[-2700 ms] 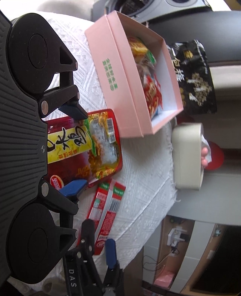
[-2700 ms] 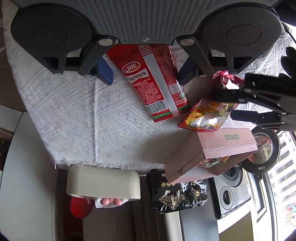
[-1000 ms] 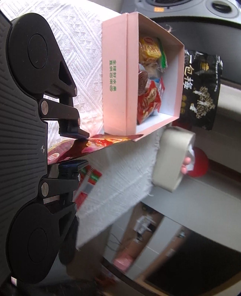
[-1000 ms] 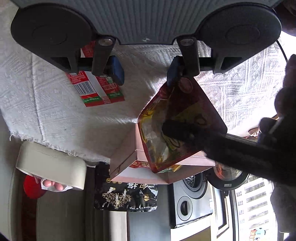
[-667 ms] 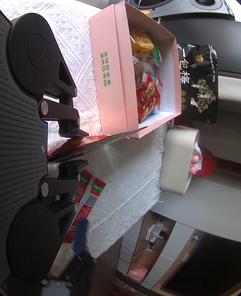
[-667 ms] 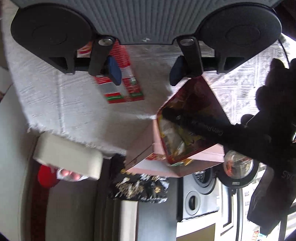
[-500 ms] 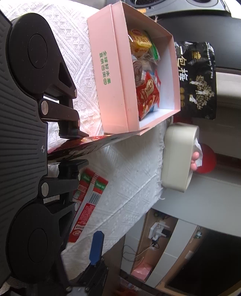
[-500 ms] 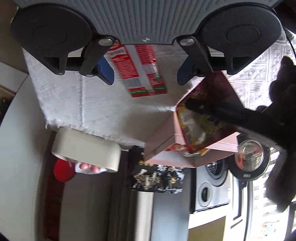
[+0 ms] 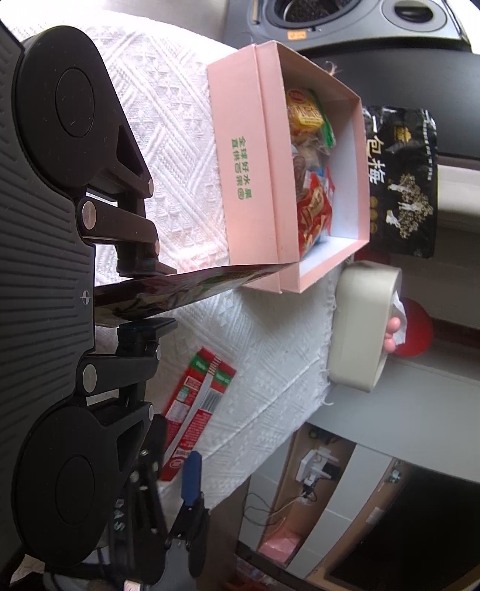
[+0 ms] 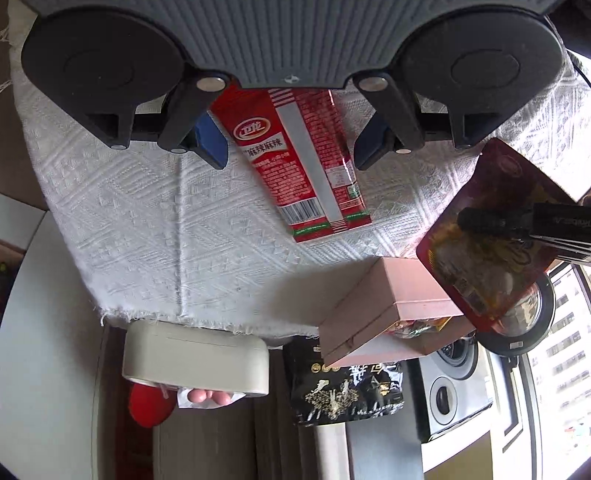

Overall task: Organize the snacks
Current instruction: 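Lift the red-and-yellow pack with left tool while right lifts the red strip packs, then drop both packs into the pink box and open both tools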

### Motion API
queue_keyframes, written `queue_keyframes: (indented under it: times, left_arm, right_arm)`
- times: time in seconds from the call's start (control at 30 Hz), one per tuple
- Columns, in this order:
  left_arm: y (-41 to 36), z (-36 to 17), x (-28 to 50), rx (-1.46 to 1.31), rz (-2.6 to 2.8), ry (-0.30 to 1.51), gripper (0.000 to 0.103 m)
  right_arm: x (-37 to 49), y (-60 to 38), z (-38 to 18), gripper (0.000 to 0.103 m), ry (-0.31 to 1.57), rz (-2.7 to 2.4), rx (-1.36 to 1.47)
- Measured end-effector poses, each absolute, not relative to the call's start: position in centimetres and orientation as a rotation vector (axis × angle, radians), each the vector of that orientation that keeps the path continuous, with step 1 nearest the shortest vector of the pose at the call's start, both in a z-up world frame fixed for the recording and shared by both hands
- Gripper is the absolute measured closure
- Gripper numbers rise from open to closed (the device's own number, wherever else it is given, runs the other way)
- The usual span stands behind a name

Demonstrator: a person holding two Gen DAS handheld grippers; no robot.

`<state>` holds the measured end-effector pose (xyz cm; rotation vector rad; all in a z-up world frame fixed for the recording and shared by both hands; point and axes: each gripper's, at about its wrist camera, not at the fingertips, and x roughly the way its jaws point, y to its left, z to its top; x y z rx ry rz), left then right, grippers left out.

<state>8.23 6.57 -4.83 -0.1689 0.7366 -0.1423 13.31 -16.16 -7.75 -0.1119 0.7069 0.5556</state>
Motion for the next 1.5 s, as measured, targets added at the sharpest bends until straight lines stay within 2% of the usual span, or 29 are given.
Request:
queue_keyframes:
  times: [0.43,0.47,0.5,0.6,0.77,0.9,1.07,1.13,1.23,1.3,1.47,1.5]
  left_arm:
    - [6.3,-6.3,8.4,-0.218,-0.194,0.751,0.075]
    - [6.5,-6.3,8.4,-0.241,-0.190,0.756,0.076]
    - [6.7,-6.2,8.3,-0.259,-0.184,0.760,0.076]
    - [7.2,-5.8,7.6,-0.274,-0.189,0.752,0.076]
    - [8.0,-4.5,5.0,-0.288,-0.204,0.721,0.076]
    - [9.9,-1.7,3.3,-0.350,-0.225,0.654,0.076]
    - [12.7,5.9,3.9,-0.295,-0.177,0.458,0.076]
    - [13.9,8.7,5.5,-0.307,-0.176,0.391,0.076]
    - [16.3,10.3,10.2,-0.435,-0.219,0.385,0.076]
    - [18.0,9.0,13.7,-0.543,-0.234,0.427,0.076]
    - [22.6,1.4,19.6,-0.678,-0.121,0.551,0.073]
    - [23.3,0.3,19.9,-0.668,-0.068,0.578,0.066]
  right_arm:
    - [14.0,-14.5,-7.8,0.027,0.708,0.627,-0.179]
    - [14.1,-14.3,-7.7,0.031,0.707,0.631,-0.188]
    - [14.1,-14.2,-7.5,0.040,0.708,0.638,-0.204]
    - [13.3,-13.8,-6.7,0.048,0.694,0.647,-0.272]
    - [10.6,-14.0,-4.2,0.054,0.623,0.673,-0.317]
    - [9.1,-14.5,-0.4,0.054,0.569,0.746,-0.252]
    - [9.1,-13.7,6.2,0.054,0.431,0.790,-0.210]
    - [9.7,-13.0,8.6,0.054,0.367,0.778,-0.200]
    - [10.7,-11.9,10.7,0.054,0.301,0.748,-0.202]
    - [11.7,-11.1,11.2,0.054,0.297,0.740,-0.200]
    - [13.8,-9.7,9.8,0.054,0.361,0.705,-0.206]
    - [14.2,-9.5,9.4,0.054,0.376,0.696,-0.211]
